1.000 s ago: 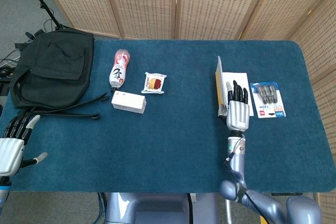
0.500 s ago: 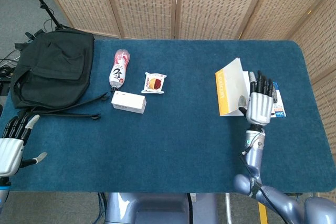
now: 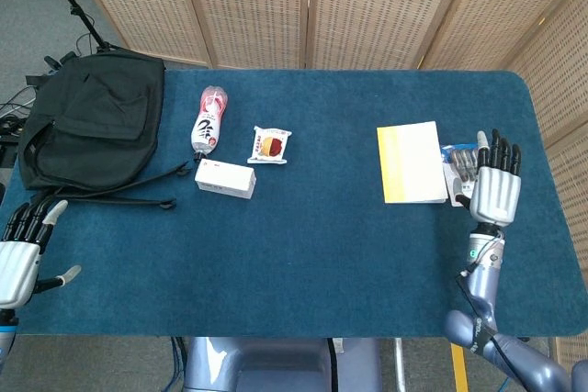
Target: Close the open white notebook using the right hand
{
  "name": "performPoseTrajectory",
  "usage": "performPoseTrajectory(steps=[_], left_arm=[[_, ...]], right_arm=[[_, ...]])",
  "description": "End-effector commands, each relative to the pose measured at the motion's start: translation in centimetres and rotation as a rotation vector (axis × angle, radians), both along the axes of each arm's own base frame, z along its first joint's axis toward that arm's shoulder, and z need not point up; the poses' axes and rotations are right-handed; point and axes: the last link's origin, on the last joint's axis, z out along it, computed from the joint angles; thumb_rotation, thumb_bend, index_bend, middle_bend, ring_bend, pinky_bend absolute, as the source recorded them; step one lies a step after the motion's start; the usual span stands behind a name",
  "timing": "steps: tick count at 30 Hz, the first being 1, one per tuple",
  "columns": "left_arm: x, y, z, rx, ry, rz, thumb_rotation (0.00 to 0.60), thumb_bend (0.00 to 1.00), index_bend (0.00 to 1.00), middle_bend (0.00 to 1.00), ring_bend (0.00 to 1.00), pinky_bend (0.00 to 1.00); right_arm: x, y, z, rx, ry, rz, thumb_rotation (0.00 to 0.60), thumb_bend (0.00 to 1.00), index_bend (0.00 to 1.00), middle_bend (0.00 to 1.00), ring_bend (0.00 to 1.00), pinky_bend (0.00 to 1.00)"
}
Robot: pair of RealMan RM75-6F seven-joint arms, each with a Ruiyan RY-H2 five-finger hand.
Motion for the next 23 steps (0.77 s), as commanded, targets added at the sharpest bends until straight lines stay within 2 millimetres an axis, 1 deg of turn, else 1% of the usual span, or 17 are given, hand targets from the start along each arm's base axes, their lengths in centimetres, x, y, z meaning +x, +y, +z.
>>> performPoseTrajectory(steps=[1, 6, 11, 13, 16, 20, 23], left_arm=[[0.0, 0.0, 0.0, 0.003, 0.001, 0.000, 0.553, 0.06, 0.00, 0.00, 0.00, 0.00], [0.0, 0.0, -0.2, 0.008, 0.012, -0.002, 0.554, 0.06, 0.00, 0.00, 0.00, 0.00], [0.1, 0.0, -0.6, 0.007, 0.025, -0.005, 0.553, 0.06, 0.00, 0.00, 0.00, 0.00], [0.2, 0.0, -0.7, 0.007, 0.030, -0.009, 0.554, 0.06, 0.00, 0.00, 0.00, 0.00], [0.1, 0.2, -0.8, 0.009, 0.037, -0.012, 0.553, 0.06, 0.00, 0.00, 0.00, 0.00], [-0.1, 0.3, -0.9, 0.014, 0.046, -0.008, 0.552, 0.06, 0.00, 0.00, 0.00, 0.00], [-0.1, 0.2, -0.9, 0.018, 0.046, -0.008, 0.553, 0.06, 0.00, 0.00, 0.00, 0.00]], right_arm=[[-1.4, 2.9, 0.7, 0.134, 0.066, 0.054, 0.600, 0.34, 0.00, 0.00, 0.00, 0.00], [-3.3, 8.1, 2.6, 0.230, 0.186, 0.157, 0.600, 0.32, 0.00, 0.00, 0.00, 0.00], [-4.6, 12.2, 4.2, 0.226, 0.272, 0.201, 0.600, 0.31, 0.00, 0.00, 0.00, 0.00], [-5.0, 13.6, 4.6, 0.223, 0.305, 0.211, 0.600, 0.30, 0.00, 0.00, 0.00, 0.00], [-5.2, 14.8, 5.0, 0.223, 0.327, 0.216, 0.600, 0.27, 0.00, 0.00, 0.00, 0.00], [-4.6, 15.5, 5.3, 0.214, 0.337, 0.244, 0.600, 0.26, 0.00, 0.00, 0.00, 0.00], [-4.5, 15.8, 5.2, 0.228, 0.335, 0.239, 0.600, 0.26, 0.00, 0.00, 0.00, 0.00]])
